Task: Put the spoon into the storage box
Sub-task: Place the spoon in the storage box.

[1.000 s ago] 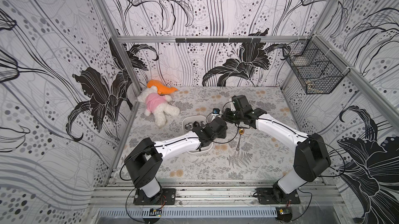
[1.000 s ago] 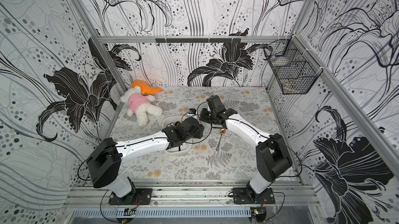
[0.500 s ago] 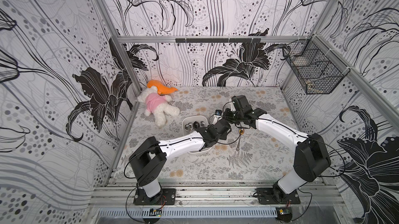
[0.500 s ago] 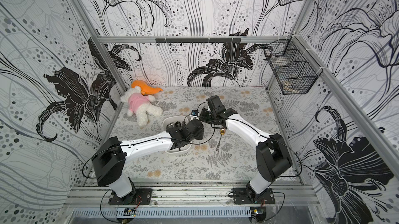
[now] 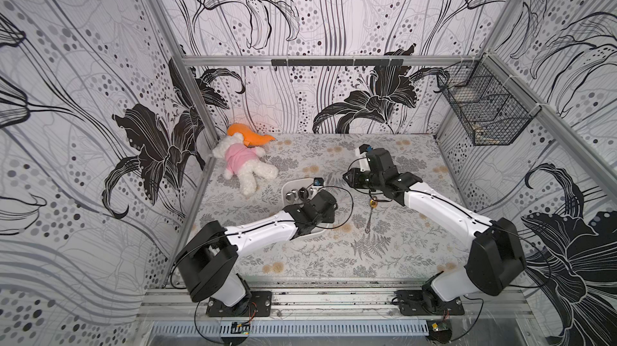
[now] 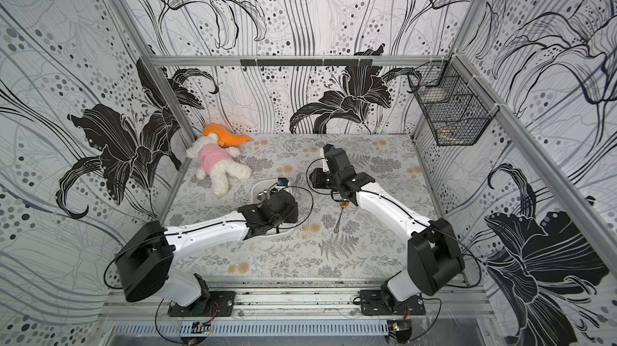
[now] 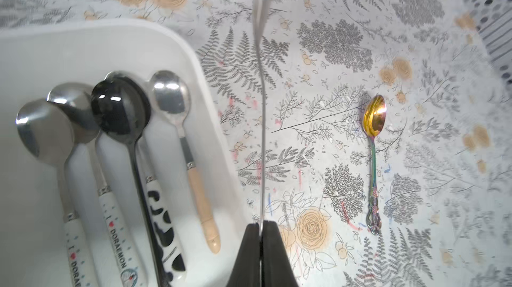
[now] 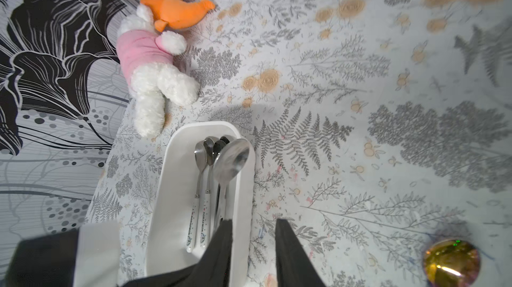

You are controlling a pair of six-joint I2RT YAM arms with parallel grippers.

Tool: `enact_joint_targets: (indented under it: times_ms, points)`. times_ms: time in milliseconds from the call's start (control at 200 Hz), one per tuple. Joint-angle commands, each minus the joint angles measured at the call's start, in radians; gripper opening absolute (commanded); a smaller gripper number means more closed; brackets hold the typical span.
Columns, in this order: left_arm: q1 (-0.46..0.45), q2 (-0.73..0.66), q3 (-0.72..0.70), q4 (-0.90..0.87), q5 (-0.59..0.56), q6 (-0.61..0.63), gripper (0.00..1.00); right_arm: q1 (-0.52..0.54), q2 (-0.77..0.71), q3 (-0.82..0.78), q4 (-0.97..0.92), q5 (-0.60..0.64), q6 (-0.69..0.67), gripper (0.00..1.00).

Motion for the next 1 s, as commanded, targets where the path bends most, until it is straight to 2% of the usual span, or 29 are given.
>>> enact_joint_targets:
  times_ms: [0, 210, 366, 996]
  points:
    - [0.061, -0.098, -0.081, 0.123, 0.147, -0.088, 0.0, 0.001, -0.06, -0.065, 0.067, 0.115, -0.092, 0.31]
    - [0.148, -0.179, -0.203, 0.19, 0.313, -0.176, 0.0, -0.001, -0.08, -0.118, 0.086, 0.205, -0.093, 0.3]
    - [0.217, -0.173, -0.259, 0.251, 0.403, -0.223, 0.0, -0.001, -0.085, -0.132, 0.095, 0.22, -0.092, 0.29]
    - [0.233, -0.04, -0.329, 0.374, 0.422, -0.271, 0.01, -0.001, -0.065, -0.141, 0.085, 0.23, -0.09, 0.29]
